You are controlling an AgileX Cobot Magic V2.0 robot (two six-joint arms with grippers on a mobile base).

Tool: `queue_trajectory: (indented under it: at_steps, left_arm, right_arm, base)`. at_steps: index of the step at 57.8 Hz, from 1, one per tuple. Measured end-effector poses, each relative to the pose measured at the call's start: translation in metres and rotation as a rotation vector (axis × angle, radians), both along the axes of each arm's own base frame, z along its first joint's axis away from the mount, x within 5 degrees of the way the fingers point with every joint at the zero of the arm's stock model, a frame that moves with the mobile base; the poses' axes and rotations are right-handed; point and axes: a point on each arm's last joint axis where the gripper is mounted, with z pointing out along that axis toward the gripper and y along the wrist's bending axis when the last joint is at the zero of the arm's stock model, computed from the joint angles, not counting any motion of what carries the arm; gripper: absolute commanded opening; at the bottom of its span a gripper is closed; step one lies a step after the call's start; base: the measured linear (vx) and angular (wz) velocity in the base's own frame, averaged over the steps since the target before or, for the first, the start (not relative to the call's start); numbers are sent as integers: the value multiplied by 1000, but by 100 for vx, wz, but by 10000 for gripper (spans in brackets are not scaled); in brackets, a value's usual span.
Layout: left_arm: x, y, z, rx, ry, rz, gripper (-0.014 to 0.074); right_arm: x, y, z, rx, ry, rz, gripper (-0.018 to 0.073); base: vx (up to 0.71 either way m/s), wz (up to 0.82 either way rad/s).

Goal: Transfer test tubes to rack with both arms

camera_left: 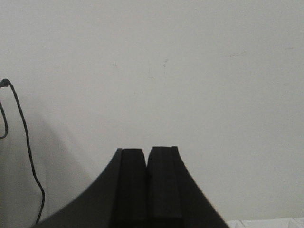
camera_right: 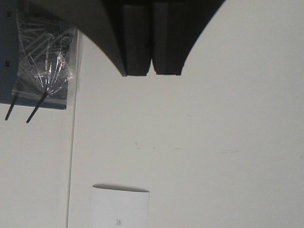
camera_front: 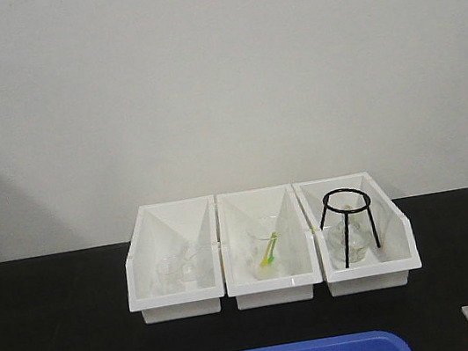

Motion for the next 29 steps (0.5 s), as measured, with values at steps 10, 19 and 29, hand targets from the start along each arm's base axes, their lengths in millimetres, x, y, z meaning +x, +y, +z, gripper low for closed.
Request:
queue_trajectory:
  at_steps: [10,19,29]
  left_arm:
    - [54,-2,17,6,99,0,-15]
    - [88,-3,5,11,198,-1,-8]
    - [106,-4,-8,22,284,2,44]
  right_arm:
    - [52,-1,11,21,110,8,-7]
    - [88,-2,-6,116,239,28,-3]
    - [101,-3,-18,171,329,31,27]
  base:
    - [0,0]
    - [0,0]
    - [0,0]
